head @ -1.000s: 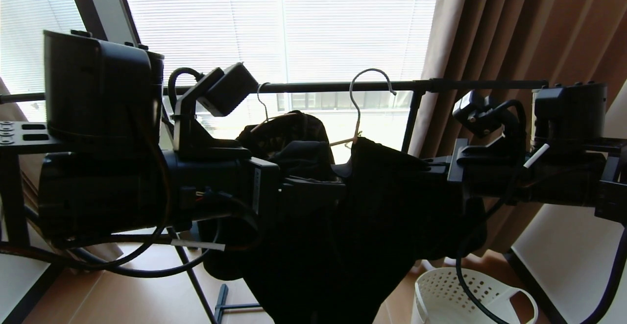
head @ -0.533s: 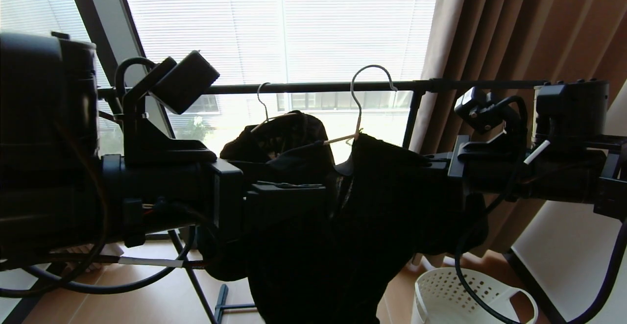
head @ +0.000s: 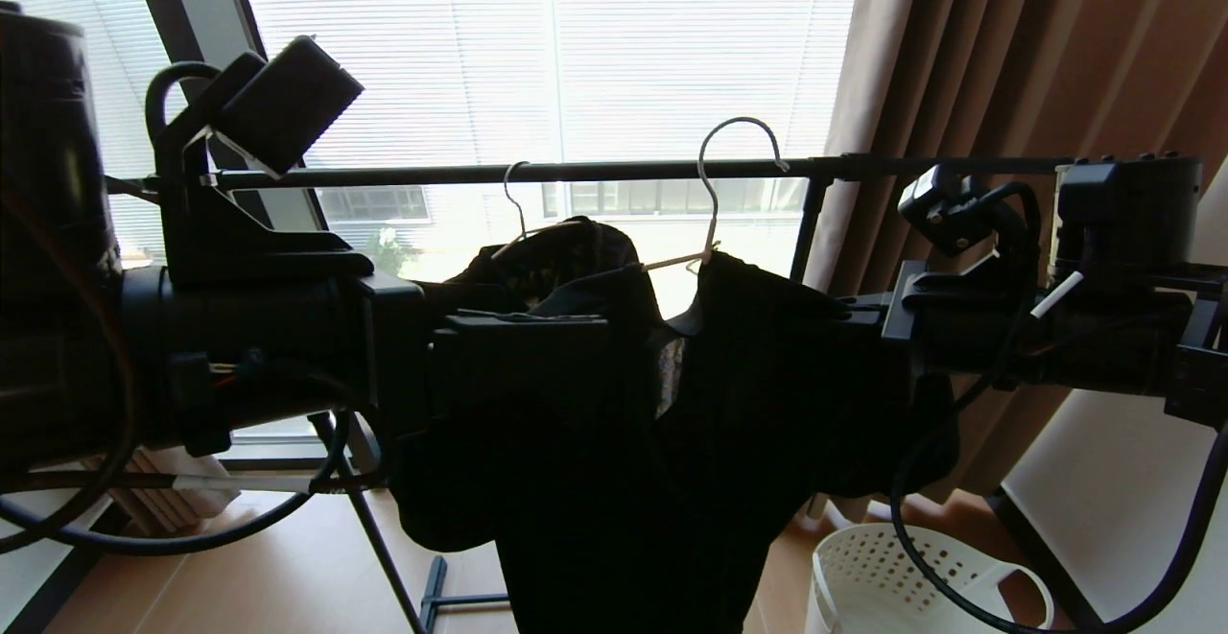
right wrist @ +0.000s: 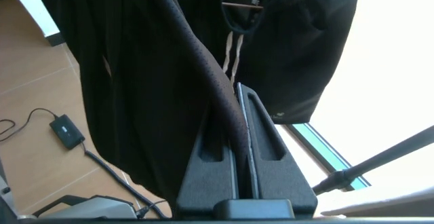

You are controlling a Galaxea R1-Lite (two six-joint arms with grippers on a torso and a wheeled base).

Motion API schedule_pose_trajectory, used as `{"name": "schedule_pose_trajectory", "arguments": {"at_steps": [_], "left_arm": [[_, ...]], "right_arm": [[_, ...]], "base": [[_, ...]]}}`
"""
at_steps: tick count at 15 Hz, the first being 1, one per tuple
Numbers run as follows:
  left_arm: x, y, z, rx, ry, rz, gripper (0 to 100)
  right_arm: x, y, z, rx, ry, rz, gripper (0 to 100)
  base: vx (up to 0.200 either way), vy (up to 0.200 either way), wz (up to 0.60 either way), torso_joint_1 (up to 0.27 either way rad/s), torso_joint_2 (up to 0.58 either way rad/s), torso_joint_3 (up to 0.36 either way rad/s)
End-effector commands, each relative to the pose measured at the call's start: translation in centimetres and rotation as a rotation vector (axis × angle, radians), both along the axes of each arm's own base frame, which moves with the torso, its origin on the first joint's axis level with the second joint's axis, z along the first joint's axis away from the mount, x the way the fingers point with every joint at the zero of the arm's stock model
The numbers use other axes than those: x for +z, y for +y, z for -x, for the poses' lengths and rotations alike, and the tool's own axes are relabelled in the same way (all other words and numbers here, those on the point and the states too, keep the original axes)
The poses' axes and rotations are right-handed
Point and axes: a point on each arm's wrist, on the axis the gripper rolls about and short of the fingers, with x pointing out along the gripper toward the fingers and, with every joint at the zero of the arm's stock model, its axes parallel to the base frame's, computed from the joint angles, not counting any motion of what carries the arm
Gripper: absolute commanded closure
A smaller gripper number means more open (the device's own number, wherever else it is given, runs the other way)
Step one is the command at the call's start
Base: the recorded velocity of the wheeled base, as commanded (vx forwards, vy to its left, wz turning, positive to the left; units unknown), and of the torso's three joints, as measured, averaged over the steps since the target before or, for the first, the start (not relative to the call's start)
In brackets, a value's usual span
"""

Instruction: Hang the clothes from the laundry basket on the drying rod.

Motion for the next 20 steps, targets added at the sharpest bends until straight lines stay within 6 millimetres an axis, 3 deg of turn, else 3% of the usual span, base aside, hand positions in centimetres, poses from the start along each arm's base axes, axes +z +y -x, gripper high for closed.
{"name": "schedule_pose_trajectory", "arguments": {"at_steps": [1,3,7,10,18,20], "left_arm": [[0.2,1.7,-0.3,0.069,-0.024,-0.004,0],[-0.5,3.9,-1.2,0.158,-0.049,-0.049,0],[-2.7,5.2,-0.8,0.169,-0.105,-0.174,0],[-5.8,6.6,-0.8,0.176,-0.202,-0.235,0],[-12.0,12.1,-0.4,-0.063,-0.179,-0.150,0],[-12.9,12.5,-0.7,-0.086,-0.193,-0.126,0]], "right_arm": [[0.0,-0.1,0.0,-0.003,0.000,0.000,100],[-0.1,-0.3,0.0,-0.009,0.002,0.004,100],[0.0,-0.4,0.4,-0.009,-0.006,0.007,100],[0.0,-0.7,0.9,-0.005,-0.021,0.020,100],[-0.4,-2.2,0.0,0.018,-0.023,-0.005,100],[-0.3,-2.6,0.0,0.055,-0.020,-0.024,100]], "base": [[0.000,0.000,0.00,0.000,0.00,0.000],[0.000,0.000,0.00,0.000,0.00,0.000],[0.000,0.000,0.00,0.000,0.00,0.000],[0.000,0.000,0.00,0.000,0.00,0.000],[0.000,0.000,0.00,0.000,0.00,0.000],[0.000,0.000,0.00,0.000,0.00,0.000]]}}
